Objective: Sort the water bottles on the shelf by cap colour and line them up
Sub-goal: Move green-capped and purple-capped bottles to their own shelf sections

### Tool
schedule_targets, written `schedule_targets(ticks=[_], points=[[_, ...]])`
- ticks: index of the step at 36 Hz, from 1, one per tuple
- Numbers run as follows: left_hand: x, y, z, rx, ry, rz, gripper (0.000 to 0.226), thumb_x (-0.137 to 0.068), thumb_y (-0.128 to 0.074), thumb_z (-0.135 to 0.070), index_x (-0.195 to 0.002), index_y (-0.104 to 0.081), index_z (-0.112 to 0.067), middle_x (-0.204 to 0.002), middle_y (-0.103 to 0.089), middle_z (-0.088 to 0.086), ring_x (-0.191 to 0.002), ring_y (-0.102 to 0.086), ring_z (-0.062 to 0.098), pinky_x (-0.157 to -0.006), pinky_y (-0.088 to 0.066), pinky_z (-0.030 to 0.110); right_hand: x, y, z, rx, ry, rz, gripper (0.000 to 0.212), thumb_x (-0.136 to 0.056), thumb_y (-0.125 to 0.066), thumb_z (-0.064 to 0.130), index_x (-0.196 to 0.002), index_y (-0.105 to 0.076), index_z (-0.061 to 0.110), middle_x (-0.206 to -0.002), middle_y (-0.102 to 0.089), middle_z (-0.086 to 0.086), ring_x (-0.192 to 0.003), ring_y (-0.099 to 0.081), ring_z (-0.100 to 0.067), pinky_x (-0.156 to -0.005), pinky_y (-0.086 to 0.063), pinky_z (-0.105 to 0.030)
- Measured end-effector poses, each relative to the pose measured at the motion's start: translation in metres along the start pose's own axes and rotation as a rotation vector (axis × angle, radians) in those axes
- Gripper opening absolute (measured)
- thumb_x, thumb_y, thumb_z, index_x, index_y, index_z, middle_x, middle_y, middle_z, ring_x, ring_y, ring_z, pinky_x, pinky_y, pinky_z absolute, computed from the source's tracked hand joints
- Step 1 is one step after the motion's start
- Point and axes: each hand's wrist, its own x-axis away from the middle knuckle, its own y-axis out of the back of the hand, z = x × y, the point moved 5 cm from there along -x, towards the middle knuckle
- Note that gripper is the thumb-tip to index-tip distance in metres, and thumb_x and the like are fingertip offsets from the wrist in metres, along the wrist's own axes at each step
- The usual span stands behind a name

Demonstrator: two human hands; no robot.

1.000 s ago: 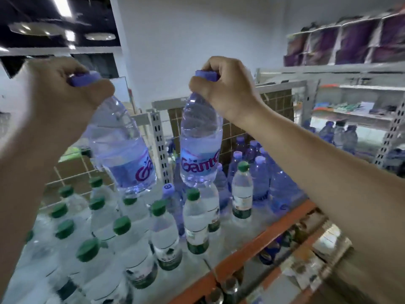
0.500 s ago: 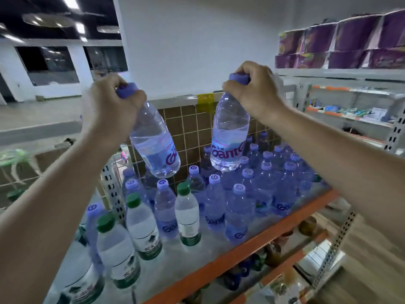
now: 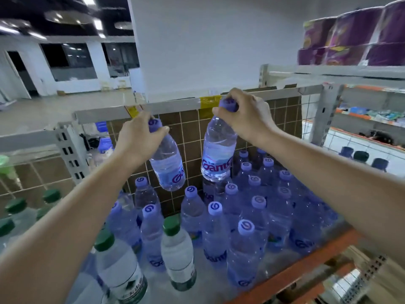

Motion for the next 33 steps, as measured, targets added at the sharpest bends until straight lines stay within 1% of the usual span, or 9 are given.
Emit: schedule_targets(ticks=[4,6,11,15,22,25,27,31,33], points=[[-0.009,-0.028,0.018,-0.091,0.005,0.179,0.029,-0.088,-0.062,-0.033,-0.088,-0.053,-0.006,-0.073,-0.054,0.004,-0.069,-0.05,0.023,-0.055,-0.033,0.032,-0.009,-0.038,-0.007,-0.008,0.025,0.101,0.03,-0.085,-0.061,0.051,-0.089,-0.056,0.021,-0.092,-0.066,0.002,-0.088,-0.059,-0.023,-0.077,-0.043,-0.035],[-0.01,-0.043,0.03,-0.118,0.016,0.249,0.028,-0.087,-0.062,-0.033,-0.087,-0.052,-0.007,-0.071,-0.055,0.004,-0.068,-0.051,0.023,-0.054,-0.033,0.031,-0.011,-0.058,-0.011,-0.032,0.024,0.182,0.029,-0.085,-0.062,0.05,-0.09,-0.056,0.022,-0.091,-0.066,0.002,-0.086,-0.058,-0.022,-0.076,-0.043,-0.035],[-0.006,-0.074,0.053,-0.281,0.022,0.466,0.024,-0.088,-0.059,-0.04,-0.081,-0.045,-0.021,-0.079,-0.055,0.002,-0.079,-0.054,0.029,-0.067,-0.041,0.036,-0.007,-0.106,-0.019,0.038,0.038,0.4,0.03,-0.086,-0.063,0.049,-0.094,-0.057,0.021,-0.086,-0.062,0.003,-0.08,-0.056,-0.022,-0.067,-0.039,-0.032],[0.002,-0.091,0.063,-0.376,0.038,0.644,0.019,-0.085,-0.057,-0.042,-0.095,-0.052,-0.027,-0.095,-0.061,-0.001,-0.089,-0.058,0.026,-0.079,-0.049,0.039,0.0,-0.141,-0.031,0.096,0.041,0.559,0.034,-0.085,-0.063,0.051,-0.097,-0.06,0.02,-0.09,-0.063,0.002,-0.082,-0.057,-0.023,-0.066,-0.039,-0.032],[0.023,-0.105,0.065,-0.395,0.073,0.794,0.02,-0.08,-0.059,-0.03,-0.1,-0.057,-0.03,-0.104,-0.064,0.0,-0.096,-0.058,0.025,-0.082,-0.05,0.04,0.017,-0.176,-0.044,0.179,0.06,0.843,0.03,-0.085,-0.064,0.05,-0.1,-0.057,0.025,-0.098,-0.062,0.0,-0.091,-0.058,-0.024,-0.071,-0.042,-0.032],[0.029,-0.108,0.067,-0.385,0.076,0.822,0.021,-0.079,-0.058,-0.029,-0.1,-0.058,-0.032,-0.105,-0.063,-0.003,-0.096,-0.057,0.021,-0.083,-0.049,0.04,0.025,-0.181,-0.046,0.178,0.066,0.924,0.022,-0.085,-0.065,0.043,-0.095,-0.054,0.027,-0.085,-0.058,0.004,-0.078,-0.059,-0.02,-0.067,-0.042,-0.03],[0.033,-0.11,0.068,-0.373,0.091,0.846,0.021,-0.079,-0.059,-0.029,-0.1,-0.058,-0.032,-0.104,-0.063,-0.004,-0.094,-0.057,0.019,-0.083,-0.049,0.038,0.03,-0.185,-0.047,0.193,0.09,0.983,0.022,-0.085,-0.066,0.041,-0.098,-0.056,0.026,-0.082,-0.057,0.005,-0.078,-0.059,-0.02,-0.065,-0.041,-0.029],[0.04,-0.113,0.07,-0.349,0.128,0.87,0.018,-0.084,-0.061,-0.022,-0.102,-0.058,-0.024,-0.099,-0.06,-0.003,-0.087,-0.053,0.015,-0.07,-0.04,0.029,0.035,-0.19,-0.052,0.17,0.098,1.02,0.027,-0.085,-0.066,0.039,-0.105,-0.059,0.023,-0.1,-0.063,-0.002,-0.086,-0.056,-0.021,-0.059,-0.037,-0.027],[0.04,-0.114,0.072,-0.337,0.144,0.876,0.015,-0.085,-0.061,-0.02,-0.099,-0.057,-0.025,-0.097,-0.061,-0.002,-0.082,-0.053,0.012,-0.064,-0.038,0.023,0.034,-0.189,-0.052,0.171,0.103,1.008,0.03,-0.085,-0.067,0.04,-0.108,-0.06,0.022,-0.099,-0.061,-0.001,-0.087,-0.055,-0.021,-0.065,-0.039,-0.029]])
